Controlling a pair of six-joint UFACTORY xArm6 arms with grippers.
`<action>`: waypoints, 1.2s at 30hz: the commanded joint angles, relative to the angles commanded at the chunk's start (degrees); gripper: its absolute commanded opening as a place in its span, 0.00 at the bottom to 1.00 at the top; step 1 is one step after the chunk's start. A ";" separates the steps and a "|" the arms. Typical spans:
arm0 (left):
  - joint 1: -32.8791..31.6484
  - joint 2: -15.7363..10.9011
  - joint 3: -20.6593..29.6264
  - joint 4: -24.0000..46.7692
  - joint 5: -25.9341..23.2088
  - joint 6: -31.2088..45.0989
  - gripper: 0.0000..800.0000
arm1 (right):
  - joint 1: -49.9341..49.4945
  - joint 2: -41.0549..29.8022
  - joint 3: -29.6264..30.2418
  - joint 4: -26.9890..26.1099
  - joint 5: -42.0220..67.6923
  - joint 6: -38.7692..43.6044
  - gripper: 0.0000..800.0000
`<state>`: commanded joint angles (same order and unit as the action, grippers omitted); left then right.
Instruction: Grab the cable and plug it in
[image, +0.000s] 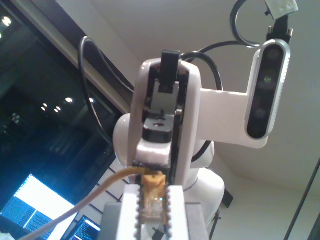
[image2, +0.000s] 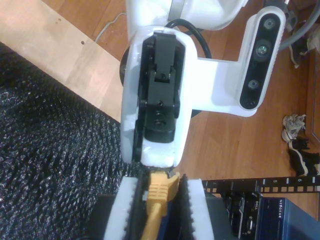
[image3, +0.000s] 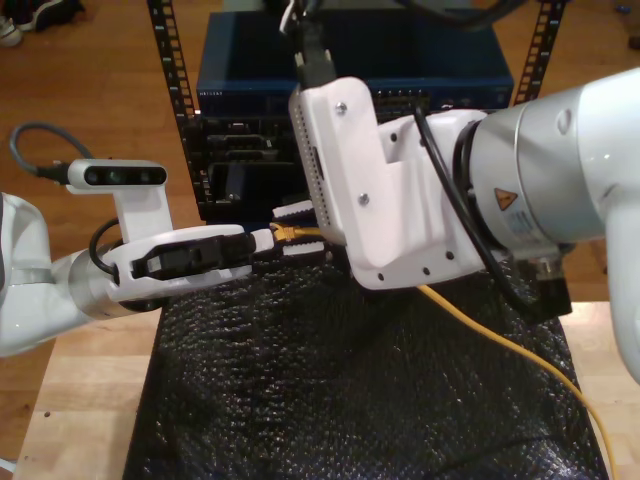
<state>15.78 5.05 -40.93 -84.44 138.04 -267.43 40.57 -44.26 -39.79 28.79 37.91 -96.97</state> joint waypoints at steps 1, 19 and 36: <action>0.00 0.00 0.00 0.00 0.00 -0.09 0.02 | 0.00 0.00 0.00 0.00 0.00 0.00 0.26; -0.09 0.18 0.00 0.09 -0.09 -0.70 0.03 | 0.09 -0.35 0.00 0.09 0.00 0.09 0.22; -0.70 0.18 -0.09 0.00 -0.09 -0.88 0.04 | 0.09 -0.26 0.09 0.09 -0.09 0.09 0.12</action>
<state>15.08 5.23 -41.02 -84.44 137.96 -268.31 40.66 -44.53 -39.70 28.88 37.82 -96.88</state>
